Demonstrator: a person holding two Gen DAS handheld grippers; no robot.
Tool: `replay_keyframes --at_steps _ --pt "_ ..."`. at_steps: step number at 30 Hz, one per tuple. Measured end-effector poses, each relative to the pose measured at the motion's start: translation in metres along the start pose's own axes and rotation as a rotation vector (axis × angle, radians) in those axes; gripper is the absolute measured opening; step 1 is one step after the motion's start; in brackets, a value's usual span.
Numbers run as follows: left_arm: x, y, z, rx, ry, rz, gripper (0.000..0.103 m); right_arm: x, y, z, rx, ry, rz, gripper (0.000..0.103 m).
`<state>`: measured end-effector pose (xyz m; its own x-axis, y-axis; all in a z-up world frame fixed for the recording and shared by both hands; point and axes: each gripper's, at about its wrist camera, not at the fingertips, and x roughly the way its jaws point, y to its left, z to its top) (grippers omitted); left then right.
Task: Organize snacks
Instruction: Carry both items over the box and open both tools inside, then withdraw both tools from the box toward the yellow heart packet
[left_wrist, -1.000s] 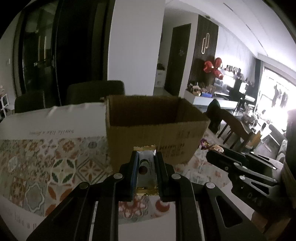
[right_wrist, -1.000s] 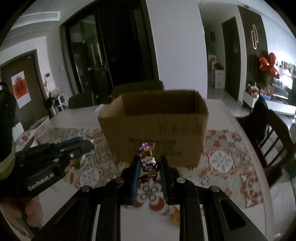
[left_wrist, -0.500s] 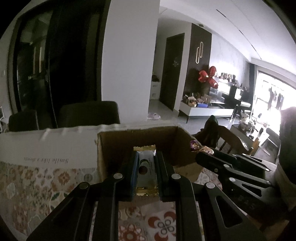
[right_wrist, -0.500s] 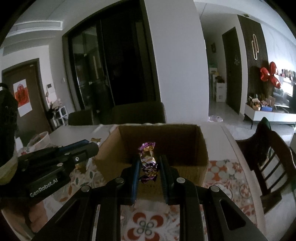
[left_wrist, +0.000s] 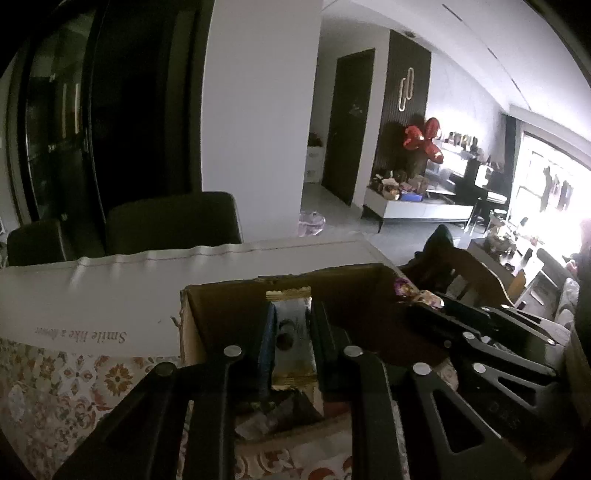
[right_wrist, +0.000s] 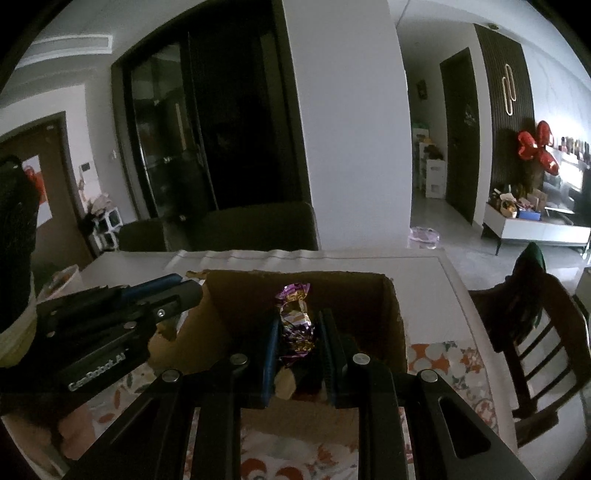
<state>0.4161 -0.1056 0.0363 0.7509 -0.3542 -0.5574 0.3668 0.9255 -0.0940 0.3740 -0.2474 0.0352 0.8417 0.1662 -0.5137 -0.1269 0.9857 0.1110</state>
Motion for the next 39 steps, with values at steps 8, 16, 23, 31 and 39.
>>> replay_keyframes --at_steps 8,16,23,31,39 --pt "-0.003 0.001 -0.007 0.004 -0.009 0.039 0.054 0.014 -0.013 -0.004 0.019 0.042 -0.028 0.043" --pt "-0.033 -0.008 -0.024 0.05 -0.037 0.141 0.063 -0.004 -0.013 -0.016 0.011 0.037 -0.041 0.043" --pt "-0.06 -0.022 -0.05 0.079 -0.047 0.15 0.071 -0.029 -0.007 -0.038 -0.005 0.043 -0.017 0.048" --pt "-0.086 -0.037 -0.076 0.108 -0.073 0.182 0.076 -0.052 -0.004 -0.063 -0.005 0.064 -0.005 0.048" --pt "-0.083 -0.048 -0.109 0.11 0.023 0.138 0.079 -0.058 -0.01 -0.099 0.038 0.138 -0.018 0.059"
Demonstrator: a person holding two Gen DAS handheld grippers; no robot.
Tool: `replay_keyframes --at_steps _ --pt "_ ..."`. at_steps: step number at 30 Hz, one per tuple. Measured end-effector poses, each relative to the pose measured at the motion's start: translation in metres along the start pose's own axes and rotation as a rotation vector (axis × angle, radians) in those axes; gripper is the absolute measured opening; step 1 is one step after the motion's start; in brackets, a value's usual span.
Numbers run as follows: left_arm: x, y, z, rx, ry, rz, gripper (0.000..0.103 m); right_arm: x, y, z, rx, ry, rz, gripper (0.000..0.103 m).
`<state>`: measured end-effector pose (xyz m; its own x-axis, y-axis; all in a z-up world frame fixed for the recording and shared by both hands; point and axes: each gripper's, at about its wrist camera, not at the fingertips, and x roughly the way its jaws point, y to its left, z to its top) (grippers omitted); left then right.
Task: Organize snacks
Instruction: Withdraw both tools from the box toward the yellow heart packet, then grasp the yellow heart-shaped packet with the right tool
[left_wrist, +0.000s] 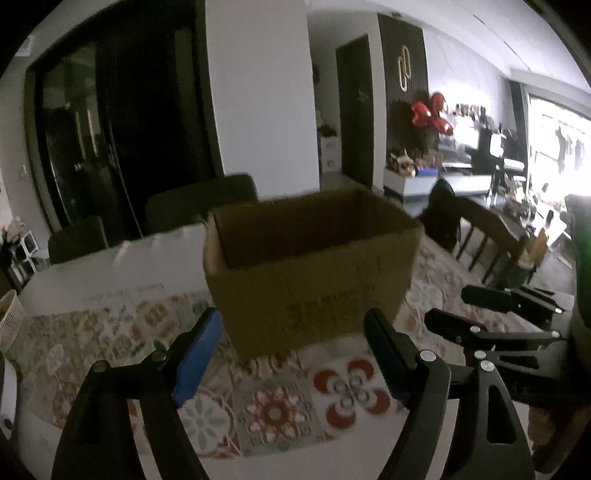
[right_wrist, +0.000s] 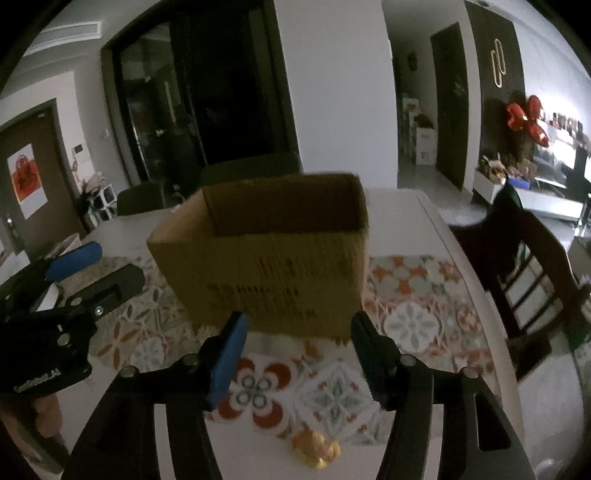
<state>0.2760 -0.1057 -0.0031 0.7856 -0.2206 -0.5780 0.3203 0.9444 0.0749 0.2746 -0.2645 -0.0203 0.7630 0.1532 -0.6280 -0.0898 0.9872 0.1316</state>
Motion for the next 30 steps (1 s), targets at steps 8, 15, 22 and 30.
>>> replay_keyframes --at_steps 8,15,22,30 --pt "0.013 -0.011 -0.03 0.0 0.109 -0.021 0.079 0.012 -0.011 -0.036 0.026 0.101 -0.008 0.059" --pt "0.029 -0.014 -0.054 -0.016 0.189 -0.032 0.079 0.025 -0.014 -0.059 0.05 0.179 0.001 0.059" --pt "0.05 -0.015 -0.074 -0.03 0.275 -0.039 0.079 0.039 -0.019 -0.08 0.079 0.246 -0.004 0.059" --pt "0.065 -0.017 -0.089 -0.041 0.329 -0.04 0.079 0.05 -0.02 -0.092 0.092 0.294 0.015 0.059"
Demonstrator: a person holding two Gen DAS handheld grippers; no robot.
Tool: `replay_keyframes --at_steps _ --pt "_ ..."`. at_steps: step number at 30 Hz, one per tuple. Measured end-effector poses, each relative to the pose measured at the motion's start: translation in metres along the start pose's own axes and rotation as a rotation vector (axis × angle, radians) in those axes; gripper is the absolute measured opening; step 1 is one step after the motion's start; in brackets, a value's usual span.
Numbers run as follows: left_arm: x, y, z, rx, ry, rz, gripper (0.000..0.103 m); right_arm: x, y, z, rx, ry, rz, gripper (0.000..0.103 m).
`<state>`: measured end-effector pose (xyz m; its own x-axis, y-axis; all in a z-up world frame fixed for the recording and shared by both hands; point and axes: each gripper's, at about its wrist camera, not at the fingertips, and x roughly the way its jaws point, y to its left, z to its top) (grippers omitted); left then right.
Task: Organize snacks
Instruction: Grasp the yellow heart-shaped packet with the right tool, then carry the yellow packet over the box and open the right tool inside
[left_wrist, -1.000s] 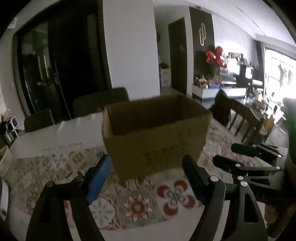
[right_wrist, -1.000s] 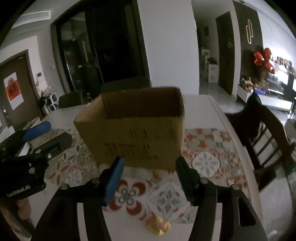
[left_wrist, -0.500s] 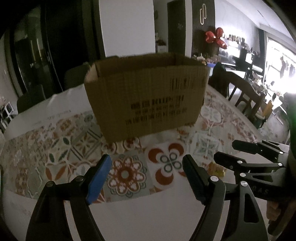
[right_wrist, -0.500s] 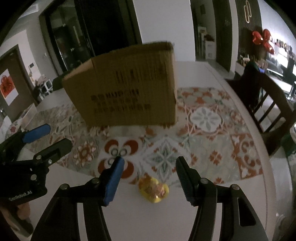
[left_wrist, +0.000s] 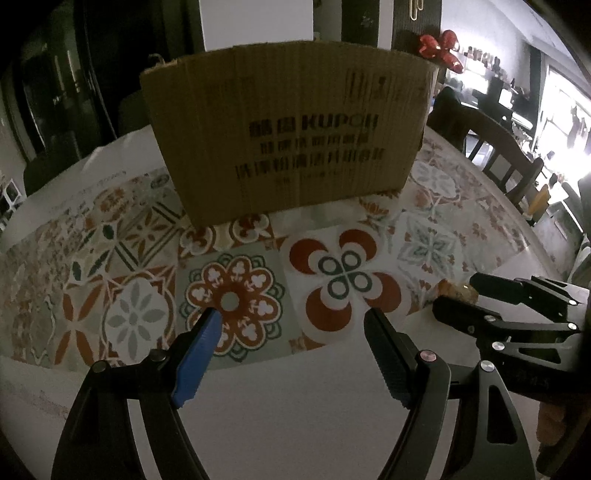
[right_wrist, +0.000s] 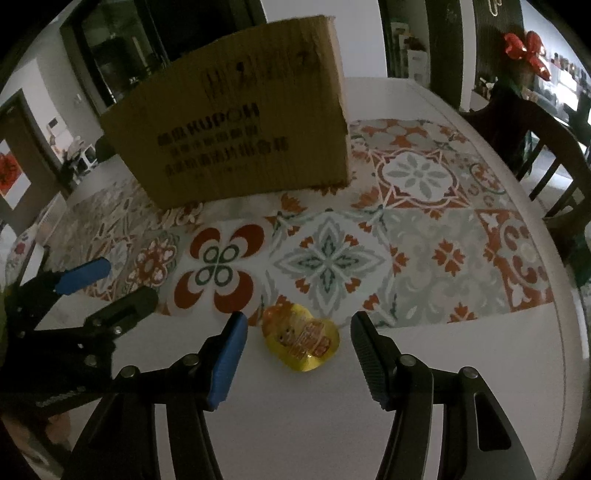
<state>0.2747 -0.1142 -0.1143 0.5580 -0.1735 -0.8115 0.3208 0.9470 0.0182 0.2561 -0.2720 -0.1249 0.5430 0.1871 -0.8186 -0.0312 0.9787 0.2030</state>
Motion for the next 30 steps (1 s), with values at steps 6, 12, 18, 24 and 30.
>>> replay_keyframes --at_steps 6,12,18,24,30 --pt "0.005 0.0 -0.001 -0.004 0.011 0.002 0.079 0.003 0.001 -0.003 -0.008 -0.003 -0.014 0.049" --pt "0.006 0.001 0.0 -0.014 0.013 -0.006 0.079 0.003 0.003 -0.004 -0.028 -0.01 -0.025 0.044" --pt "-0.004 0.003 0.003 -0.021 -0.013 -0.002 0.079 -0.002 0.006 -0.006 -0.02 -0.023 -0.031 0.044" --pt "-0.023 0.006 0.01 -0.018 -0.069 0.004 0.079 -0.017 0.013 -0.001 -0.025 -0.063 -0.027 0.044" --pt "-0.041 0.01 0.02 -0.017 -0.124 0.02 0.079 -0.037 0.02 0.01 -0.034 -0.129 -0.035 0.044"
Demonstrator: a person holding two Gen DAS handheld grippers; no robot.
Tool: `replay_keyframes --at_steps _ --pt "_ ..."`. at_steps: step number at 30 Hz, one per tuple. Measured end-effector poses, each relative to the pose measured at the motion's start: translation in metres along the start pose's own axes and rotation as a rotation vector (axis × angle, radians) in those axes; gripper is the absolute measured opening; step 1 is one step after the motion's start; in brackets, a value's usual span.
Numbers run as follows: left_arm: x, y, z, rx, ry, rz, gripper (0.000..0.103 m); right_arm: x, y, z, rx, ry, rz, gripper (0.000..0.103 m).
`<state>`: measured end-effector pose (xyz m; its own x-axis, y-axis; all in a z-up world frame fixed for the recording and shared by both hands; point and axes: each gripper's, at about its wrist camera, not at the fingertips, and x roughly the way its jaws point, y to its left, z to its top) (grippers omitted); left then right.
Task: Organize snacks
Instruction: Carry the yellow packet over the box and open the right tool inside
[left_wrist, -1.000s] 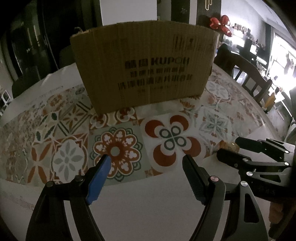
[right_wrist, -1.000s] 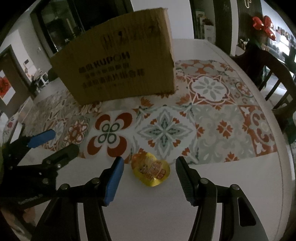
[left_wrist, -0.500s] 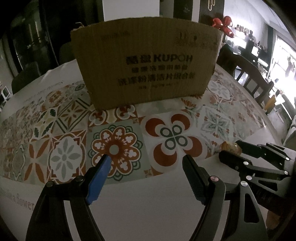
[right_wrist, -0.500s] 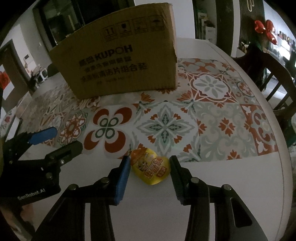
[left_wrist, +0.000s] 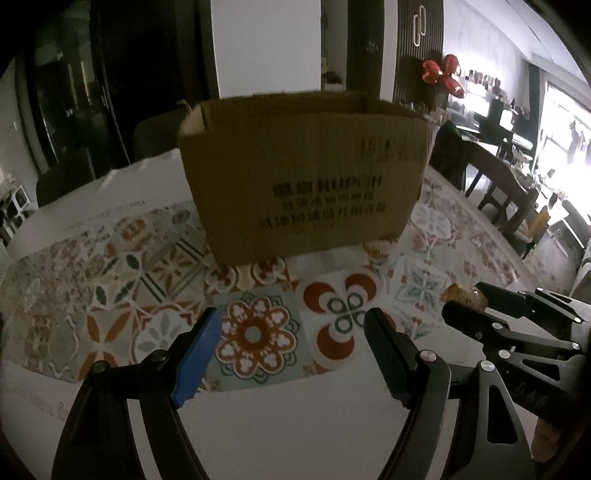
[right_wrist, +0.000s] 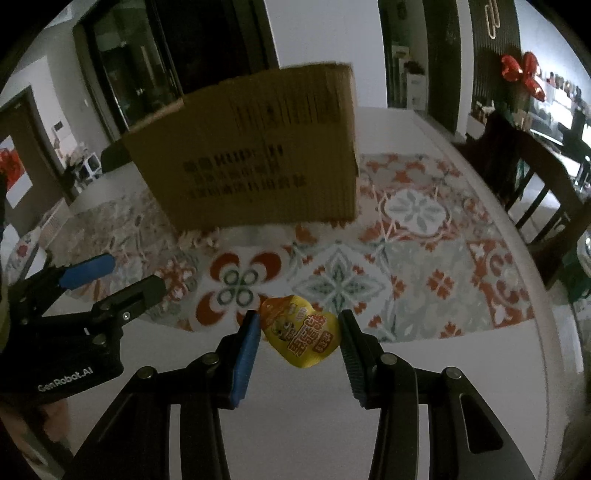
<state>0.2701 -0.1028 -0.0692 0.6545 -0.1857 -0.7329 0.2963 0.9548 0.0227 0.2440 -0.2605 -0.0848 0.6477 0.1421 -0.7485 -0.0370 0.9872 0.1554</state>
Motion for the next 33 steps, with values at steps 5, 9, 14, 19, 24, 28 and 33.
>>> replay_keyframes --at_steps 5,9,14,19,24,28,33 --pt "-0.013 0.005 0.012 -0.004 -0.047 0.018 0.08 -0.012 0.007 0.012 -0.011 -0.051 0.005 0.044" --pt "-0.022 0.009 0.023 -0.005 -0.09 0.041 0.083 -0.018 0.011 0.023 -0.018 -0.086 0.01 0.044" --pt "-0.034 0.016 0.036 -0.014 -0.149 0.067 0.087 -0.029 0.017 0.04 -0.031 -0.147 0.013 0.044" --pt "-0.041 0.023 0.053 -0.029 -0.202 0.095 0.095 -0.036 0.022 0.061 -0.046 -0.208 0.02 0.044" --pt "-0.046 0.032 0.068 -0.042 -0.248 0.123 0.101 -0.039 0.025 0.084 -0.048 -0.264 0.024 0.044" --pt "-0.047 0.039 0.081 -0.06 -0.282 0.147 0.103 -0.037 0.026 0.104 -0.055 -0.296 0.021 0.044" --pt "-0.045 0.046 0.094 -0.073 -0.31 0.159 0.103 -0.03 0.028 0.127 -0.067 -0.312 0.025 0.044"
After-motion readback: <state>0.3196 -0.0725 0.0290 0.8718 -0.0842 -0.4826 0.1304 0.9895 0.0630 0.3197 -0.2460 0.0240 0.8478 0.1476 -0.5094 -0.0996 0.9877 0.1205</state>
